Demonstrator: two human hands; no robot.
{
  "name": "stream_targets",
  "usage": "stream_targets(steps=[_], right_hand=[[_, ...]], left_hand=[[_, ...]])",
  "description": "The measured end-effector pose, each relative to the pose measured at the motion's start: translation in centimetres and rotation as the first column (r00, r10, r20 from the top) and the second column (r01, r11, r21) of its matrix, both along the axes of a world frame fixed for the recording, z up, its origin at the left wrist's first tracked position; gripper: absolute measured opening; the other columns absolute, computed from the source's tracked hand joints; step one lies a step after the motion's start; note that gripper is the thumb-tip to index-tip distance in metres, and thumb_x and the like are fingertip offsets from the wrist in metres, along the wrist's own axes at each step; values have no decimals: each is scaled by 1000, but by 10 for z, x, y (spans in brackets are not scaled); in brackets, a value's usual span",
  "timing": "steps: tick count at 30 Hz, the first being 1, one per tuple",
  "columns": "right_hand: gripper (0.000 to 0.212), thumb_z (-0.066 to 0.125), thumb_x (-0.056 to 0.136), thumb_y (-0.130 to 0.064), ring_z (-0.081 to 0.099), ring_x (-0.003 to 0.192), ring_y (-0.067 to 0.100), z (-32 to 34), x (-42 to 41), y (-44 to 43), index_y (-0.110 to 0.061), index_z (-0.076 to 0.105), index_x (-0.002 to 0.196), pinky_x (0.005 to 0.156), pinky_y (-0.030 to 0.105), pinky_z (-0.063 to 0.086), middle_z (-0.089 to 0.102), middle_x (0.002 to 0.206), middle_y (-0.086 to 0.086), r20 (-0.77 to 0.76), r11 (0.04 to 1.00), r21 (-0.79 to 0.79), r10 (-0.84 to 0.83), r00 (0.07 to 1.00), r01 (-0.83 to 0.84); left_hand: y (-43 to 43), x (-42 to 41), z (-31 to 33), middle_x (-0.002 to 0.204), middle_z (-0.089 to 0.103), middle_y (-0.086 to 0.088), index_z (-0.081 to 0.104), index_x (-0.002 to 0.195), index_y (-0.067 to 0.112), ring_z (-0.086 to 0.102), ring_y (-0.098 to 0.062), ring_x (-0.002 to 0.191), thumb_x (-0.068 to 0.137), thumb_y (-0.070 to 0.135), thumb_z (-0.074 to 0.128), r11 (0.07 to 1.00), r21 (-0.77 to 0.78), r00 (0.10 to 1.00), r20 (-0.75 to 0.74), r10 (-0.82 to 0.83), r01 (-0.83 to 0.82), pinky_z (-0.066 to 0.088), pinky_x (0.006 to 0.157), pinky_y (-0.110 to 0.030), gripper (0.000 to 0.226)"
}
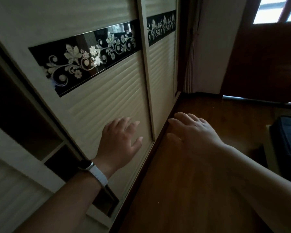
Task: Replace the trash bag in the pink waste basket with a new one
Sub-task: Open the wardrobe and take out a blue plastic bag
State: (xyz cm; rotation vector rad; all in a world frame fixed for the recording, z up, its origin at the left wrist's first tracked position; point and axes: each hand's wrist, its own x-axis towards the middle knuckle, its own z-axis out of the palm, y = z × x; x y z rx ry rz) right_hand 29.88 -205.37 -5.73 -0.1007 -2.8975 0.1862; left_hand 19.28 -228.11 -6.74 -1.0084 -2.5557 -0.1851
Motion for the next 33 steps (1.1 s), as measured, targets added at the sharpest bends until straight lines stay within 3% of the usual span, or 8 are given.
stream_targets(steps=[16,25,33], right_hand=[[55,29,94,-63,31,140,19,-1,-200,115,-36,36,141,107,37,32,36,150,-5,-2,1000,21,-12,1000,13],[59,23,92,-67,31,139,17,31,-359,175,-37,32,141,109,38,31,34,150,-7,-32,997,68,-40,999,42],[64,20,90,-65,23,143,19,48,-448,215,-34,26,146,112,41,26,25,156,-4,-41,999,41,9,999,-8]], left_hand=[[136,-221,-7,132,56,-8,57,127,21,49,-29,124,86,49,47,996,-1,992,-87,-89,90,38,102,-50,50],[209,-390,28,131,58,-8,59,123,22,49,-30,124,83,47,52,992,31,983,-144,-117,123,40,100,-53,48],[255,-471,43,133,57,-7,58,124,22,47,-30,127,83,45,57,994,44,978,-189,-90,99,39,102,-53,47]])
